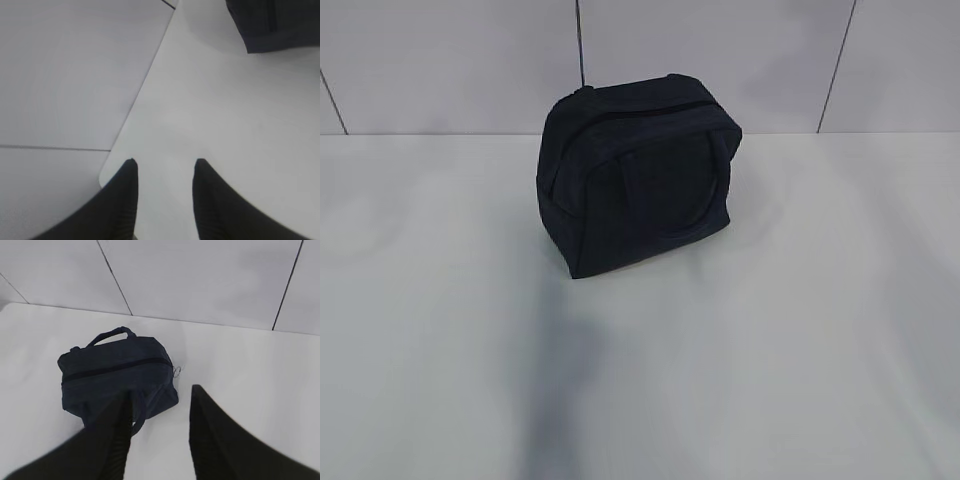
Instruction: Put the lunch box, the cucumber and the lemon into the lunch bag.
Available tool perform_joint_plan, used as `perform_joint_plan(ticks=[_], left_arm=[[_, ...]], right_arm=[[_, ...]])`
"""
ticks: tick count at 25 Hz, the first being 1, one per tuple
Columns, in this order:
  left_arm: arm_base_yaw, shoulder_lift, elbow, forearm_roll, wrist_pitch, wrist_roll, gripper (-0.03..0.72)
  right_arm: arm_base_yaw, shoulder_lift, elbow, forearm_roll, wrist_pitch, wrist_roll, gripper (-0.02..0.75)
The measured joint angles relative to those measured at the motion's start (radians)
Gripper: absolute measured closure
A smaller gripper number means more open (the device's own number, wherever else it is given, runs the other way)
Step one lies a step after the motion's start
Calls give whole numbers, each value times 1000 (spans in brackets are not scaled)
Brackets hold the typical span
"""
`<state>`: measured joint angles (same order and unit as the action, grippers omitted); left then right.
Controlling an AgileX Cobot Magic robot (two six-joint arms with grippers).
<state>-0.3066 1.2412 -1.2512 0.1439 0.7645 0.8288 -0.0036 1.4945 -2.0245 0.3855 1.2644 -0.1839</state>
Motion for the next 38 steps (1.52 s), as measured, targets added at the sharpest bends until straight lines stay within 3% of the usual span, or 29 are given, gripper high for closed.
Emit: perform_joint_plan(ticks=[5, 11, 19, 24, 38], left_arm=[[0, -121, 0, 6, 102, -368, 421], [0, -255, 0, -7, 241, -636, 421], [0, -421, 0, -101, 317, -751, 421], [0, -551, 28, -125, 319, -809, 421], [0, -970, 367, -194, 333, -829, 421]], right_arm=[[0, -92, 53, 4, 2, 28, 448], [0, -233, 286, 40, 2, 28, 448], [0, -488, 614, 97, 2, -110, 448], [0, -651, 718, 119, 2, -181, 448], [0, -927, 896, 202, 6, -194, 449]])
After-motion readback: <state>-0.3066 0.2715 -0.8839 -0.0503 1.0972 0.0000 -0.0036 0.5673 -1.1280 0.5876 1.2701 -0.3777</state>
